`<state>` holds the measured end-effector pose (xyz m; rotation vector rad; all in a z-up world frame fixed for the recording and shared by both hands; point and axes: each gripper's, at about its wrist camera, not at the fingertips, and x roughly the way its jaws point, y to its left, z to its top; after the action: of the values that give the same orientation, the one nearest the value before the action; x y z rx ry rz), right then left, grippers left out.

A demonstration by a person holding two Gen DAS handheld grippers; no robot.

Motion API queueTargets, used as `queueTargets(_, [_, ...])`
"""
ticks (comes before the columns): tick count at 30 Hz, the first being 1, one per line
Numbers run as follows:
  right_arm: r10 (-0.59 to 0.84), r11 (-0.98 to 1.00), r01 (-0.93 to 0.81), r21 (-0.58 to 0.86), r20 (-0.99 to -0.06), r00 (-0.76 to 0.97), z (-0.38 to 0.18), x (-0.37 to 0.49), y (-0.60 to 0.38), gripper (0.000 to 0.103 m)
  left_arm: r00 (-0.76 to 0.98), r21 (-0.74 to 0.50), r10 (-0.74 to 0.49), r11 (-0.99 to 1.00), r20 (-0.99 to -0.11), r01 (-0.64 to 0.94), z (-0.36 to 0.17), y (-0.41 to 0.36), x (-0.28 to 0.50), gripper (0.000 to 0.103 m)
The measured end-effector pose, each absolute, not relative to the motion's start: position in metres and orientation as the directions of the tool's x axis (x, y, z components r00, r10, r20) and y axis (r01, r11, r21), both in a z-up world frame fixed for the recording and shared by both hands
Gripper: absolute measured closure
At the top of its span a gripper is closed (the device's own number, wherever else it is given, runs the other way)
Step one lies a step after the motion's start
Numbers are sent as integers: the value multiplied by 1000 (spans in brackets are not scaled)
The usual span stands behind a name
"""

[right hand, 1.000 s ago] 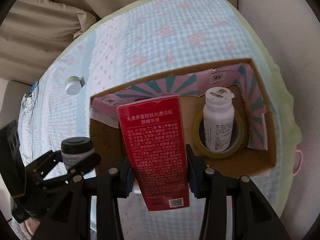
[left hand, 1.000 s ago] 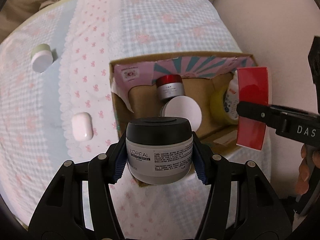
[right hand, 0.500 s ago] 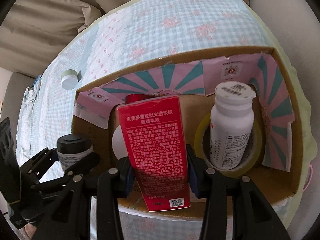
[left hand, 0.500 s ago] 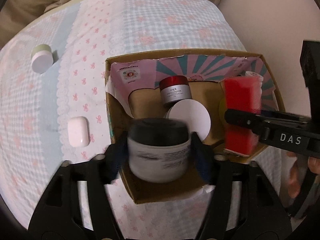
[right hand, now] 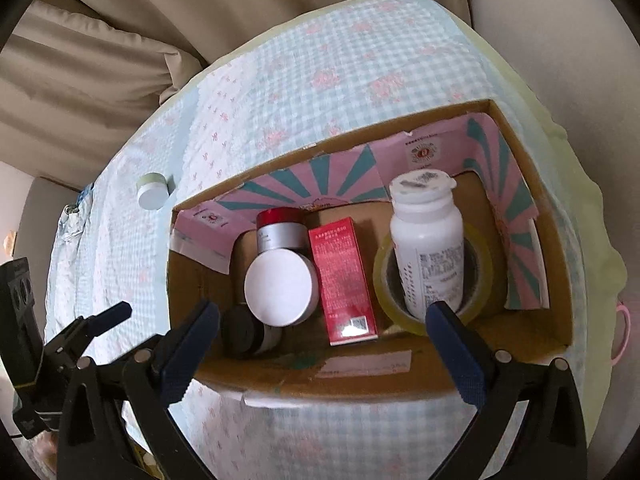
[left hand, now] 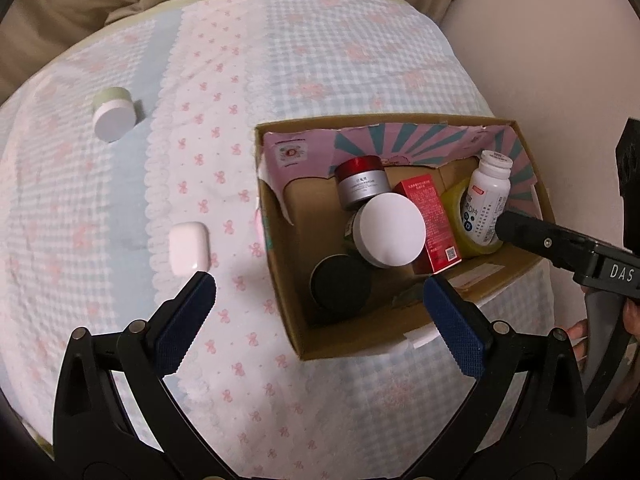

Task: Organize rigid objects
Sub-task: 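Withdraw both tools from the box toward the green jar and earbud case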

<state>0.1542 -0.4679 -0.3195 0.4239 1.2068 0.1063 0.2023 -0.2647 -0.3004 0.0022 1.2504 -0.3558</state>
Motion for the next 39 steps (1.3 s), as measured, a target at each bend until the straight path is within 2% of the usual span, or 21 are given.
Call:
queueTargets(8, [281, 921, 147, 360, -879, 385, -300, 138, -464, 0, 321, -170, -251, 951, -913, 259, -268, -250, 190, 0])
queueTargets(16, [223, 939, 146, 311, -874, 432, -252, 111, -450, 0, 398, -150, -228, 965, -889, 217, -210, -207, 168, 0])
queueTargets(22, [140, 973, 97, 209, -871, 471, -207, 81, -405, 0, 471, -104, -200, 969, -859, 222, -168, -151, 152, 0])
queueTargets(26, [103, 982, 87, 169, -855, 508, -180, 61, -370, 0, 488, -120, -222, 966, -844, 231, -153, -107, 145, 0])
queueTargets(29, [92, 981, 96, 169, -838, 537, -162, 49, -338, 0, 492, -129, -231, 964, -839, 234, -146, -74, 142, 0])
queueTargets(33, [9, 986, 136, 97, -844, 537, -149, 41, -290, 0, 519, -116, -233, 962, -823, 247, -133, -27, 141, 0])
queueTargets(39, [10, 967, 211, 142, -849, 528, -149, 38, -232, 0, 529, -110, -258, 949, -808, 296, -125, 42, 158, 0])
